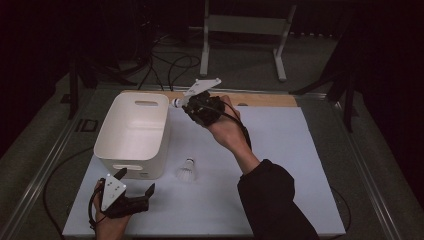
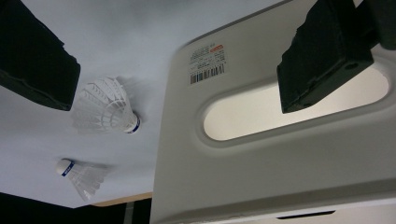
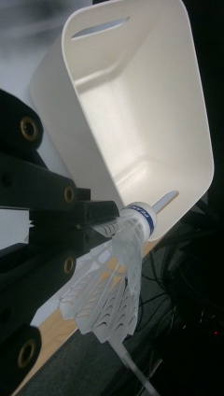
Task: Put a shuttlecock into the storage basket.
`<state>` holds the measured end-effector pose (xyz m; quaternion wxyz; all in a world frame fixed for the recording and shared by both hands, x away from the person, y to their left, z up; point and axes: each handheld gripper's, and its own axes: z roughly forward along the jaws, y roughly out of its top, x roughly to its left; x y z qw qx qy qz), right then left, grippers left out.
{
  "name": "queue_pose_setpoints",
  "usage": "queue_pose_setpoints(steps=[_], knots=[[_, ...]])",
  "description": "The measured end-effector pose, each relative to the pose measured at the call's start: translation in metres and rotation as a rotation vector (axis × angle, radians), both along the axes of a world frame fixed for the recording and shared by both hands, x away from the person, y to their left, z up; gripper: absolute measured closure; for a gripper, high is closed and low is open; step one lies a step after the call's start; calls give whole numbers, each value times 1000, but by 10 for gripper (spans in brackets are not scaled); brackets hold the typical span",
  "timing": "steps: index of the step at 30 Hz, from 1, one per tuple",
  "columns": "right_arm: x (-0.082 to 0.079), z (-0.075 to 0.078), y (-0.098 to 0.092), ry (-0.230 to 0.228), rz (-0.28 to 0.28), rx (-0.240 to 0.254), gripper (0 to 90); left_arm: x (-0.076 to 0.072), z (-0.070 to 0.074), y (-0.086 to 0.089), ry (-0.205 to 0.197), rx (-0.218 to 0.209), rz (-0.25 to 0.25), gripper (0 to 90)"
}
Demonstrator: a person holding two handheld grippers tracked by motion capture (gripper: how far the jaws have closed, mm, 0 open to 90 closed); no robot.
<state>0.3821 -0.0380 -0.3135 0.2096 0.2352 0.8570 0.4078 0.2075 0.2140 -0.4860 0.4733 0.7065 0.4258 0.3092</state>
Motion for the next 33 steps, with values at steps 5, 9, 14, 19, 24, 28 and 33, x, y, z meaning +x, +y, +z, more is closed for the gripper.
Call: queue_pose_setpoints(steps=[5,9,14,19,24,28,33], knots=[[0,1,6,-4,9,9,899,0,0,-1,-3,-7,0,0],[1,2,11,-8,15,6,898,0,0,-1,-3,-2,-4,0],[0,2,18,-7,22,8,898,-1,1,-1,-4,-3,-5,0],[0,4,26,-12,35,10,898,0,1,0,-3,-2,-6,0],[0,6,34,-19,49,7,898,-1,1,0,-4,-1,-6,0],[-2,7,41,-21,62,12,899,-1,0,1,-6,-4,-3,0],[-4,9,48,-30,80,13,899,-1,1,1,-4,1,-4,0]])
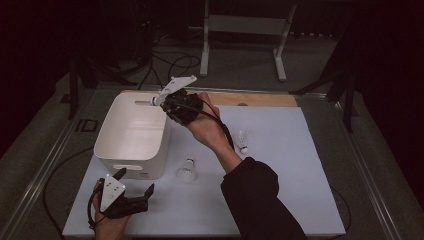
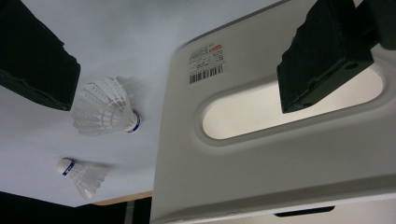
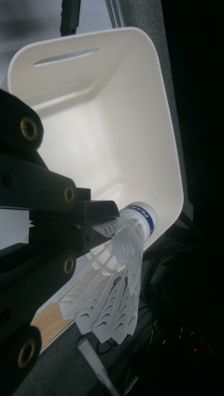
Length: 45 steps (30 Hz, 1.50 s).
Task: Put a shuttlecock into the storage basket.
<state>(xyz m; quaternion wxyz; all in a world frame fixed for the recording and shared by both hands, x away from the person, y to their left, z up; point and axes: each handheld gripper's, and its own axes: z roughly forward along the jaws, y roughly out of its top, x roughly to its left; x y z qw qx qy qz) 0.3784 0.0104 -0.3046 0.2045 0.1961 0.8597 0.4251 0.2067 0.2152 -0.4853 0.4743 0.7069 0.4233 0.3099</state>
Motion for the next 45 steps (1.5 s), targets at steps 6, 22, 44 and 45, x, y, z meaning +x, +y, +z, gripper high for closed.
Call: queue_pose_setpoints(steps=[6,22,44,45], knots=[[-1,0,6,1,10,5,898,1,0,0,-2,-3,0,0],[-5,-2,33,14,78,56,559,2,1,0,-5,-9,-5,1],[4,-3,3,45,-40,79,84,2,0,-2,-4,-3,-6,0],[4,-3,2,46,-43,81,84,2,0,-2,-4,-1,-7,0]])
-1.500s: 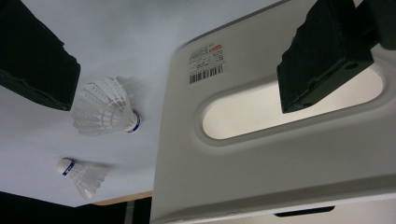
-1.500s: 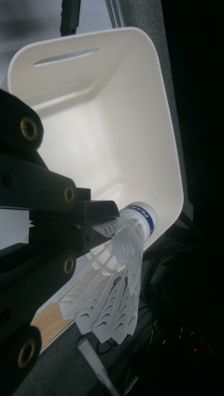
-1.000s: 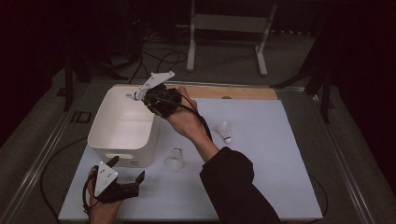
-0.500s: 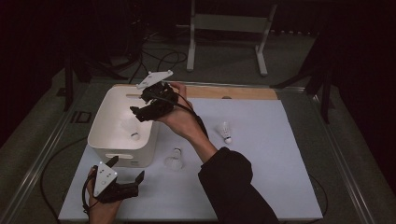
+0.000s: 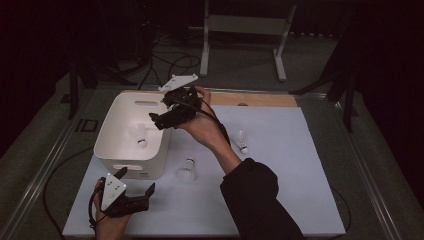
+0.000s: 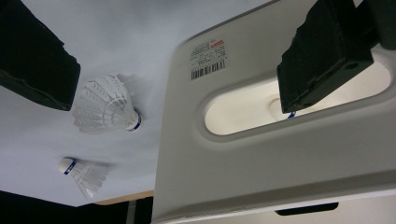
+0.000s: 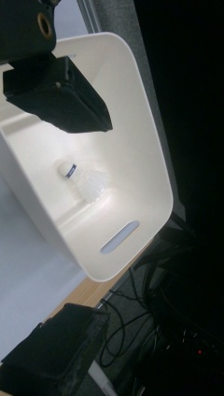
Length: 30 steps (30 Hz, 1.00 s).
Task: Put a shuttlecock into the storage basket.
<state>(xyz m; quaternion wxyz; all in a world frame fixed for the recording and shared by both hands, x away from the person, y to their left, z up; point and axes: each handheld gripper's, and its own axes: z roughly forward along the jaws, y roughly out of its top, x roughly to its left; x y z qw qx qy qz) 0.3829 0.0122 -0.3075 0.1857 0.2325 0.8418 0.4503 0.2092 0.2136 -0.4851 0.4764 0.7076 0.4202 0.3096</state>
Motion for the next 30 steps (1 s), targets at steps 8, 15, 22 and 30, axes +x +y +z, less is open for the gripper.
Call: queue_pose_setpoints(steps=[8,15,22,30], knots=[[2,-1,-10,4,-24,5,84,0,0,-1,2,-1,0,0],[3,-3,-17,0,-33,2,85,0,0,-1,3,2,-1,0],[5,-5,-24,5,-49,1,85,0,0,-1,6,6,4,1],[7,-7,-33,2,-63,3,85,0,0,-1,4,1,8,0]])
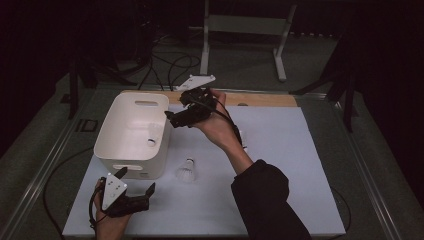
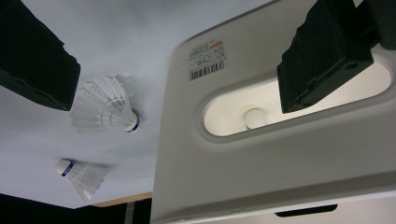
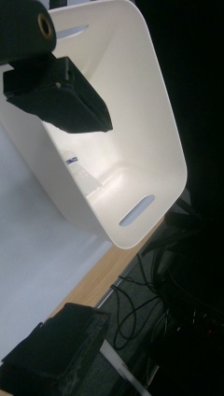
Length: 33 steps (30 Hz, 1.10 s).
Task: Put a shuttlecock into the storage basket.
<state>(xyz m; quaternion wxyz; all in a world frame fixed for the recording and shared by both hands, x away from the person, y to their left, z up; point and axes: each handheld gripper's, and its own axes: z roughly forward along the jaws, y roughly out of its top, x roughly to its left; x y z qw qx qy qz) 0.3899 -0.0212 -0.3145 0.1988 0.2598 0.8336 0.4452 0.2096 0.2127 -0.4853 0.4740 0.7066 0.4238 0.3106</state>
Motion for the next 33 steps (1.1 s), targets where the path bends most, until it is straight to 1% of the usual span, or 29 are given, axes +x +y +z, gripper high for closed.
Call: queue_pose_setpoints(steps=[4,6,15,19,24,30,33], knots=[[0,0,-4,-2,-7,-4,85,0,0,0,1,1,1,0],[-1,0,-6,-5,-9,-2,85,0,0,0,0,9,0,0],[-2,0,-17,-15,-28,0,85,1,0,0,0,3,-1,0],[-1,-1,-20,-22,-35,-5,85,1,0,0,1,8,-4,0],[-2,-3,-22,-12,-39,-2,85,0,0,0,1,9,-3,0],[-3,-6,-25,-13,-41,-4,85,0,0,0,1,4,-1,0],[-2,-7,-29,-11,-52,-4,85,0,0,0,-2,7,-1,0]])
